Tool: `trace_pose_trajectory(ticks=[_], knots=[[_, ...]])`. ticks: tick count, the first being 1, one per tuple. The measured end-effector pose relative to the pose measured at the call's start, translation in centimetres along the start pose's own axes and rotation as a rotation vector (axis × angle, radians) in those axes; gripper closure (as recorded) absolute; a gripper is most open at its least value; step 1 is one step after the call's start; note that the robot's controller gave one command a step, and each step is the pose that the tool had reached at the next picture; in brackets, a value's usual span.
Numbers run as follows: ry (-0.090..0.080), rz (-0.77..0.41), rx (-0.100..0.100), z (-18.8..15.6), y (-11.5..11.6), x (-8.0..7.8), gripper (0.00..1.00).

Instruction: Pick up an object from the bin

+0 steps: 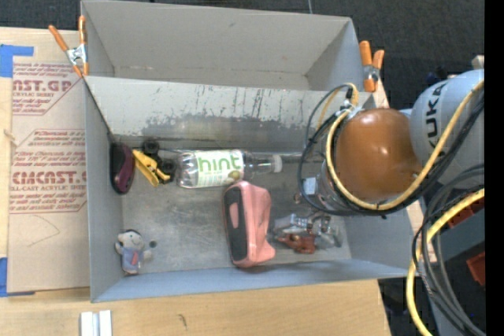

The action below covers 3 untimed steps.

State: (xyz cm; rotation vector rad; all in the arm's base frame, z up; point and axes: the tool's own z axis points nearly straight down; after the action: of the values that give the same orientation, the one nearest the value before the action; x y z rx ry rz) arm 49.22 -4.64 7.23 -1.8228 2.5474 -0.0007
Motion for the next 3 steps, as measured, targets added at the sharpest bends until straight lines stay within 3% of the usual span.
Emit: trace_pose_trajectory(ticks=[2,3], knots=[[0.005,0.004,-0.014,-2.4,0.3,0.0,1.0],[0.006,0.005,-0.009,-4.6,0.2,0.0,1.0]])
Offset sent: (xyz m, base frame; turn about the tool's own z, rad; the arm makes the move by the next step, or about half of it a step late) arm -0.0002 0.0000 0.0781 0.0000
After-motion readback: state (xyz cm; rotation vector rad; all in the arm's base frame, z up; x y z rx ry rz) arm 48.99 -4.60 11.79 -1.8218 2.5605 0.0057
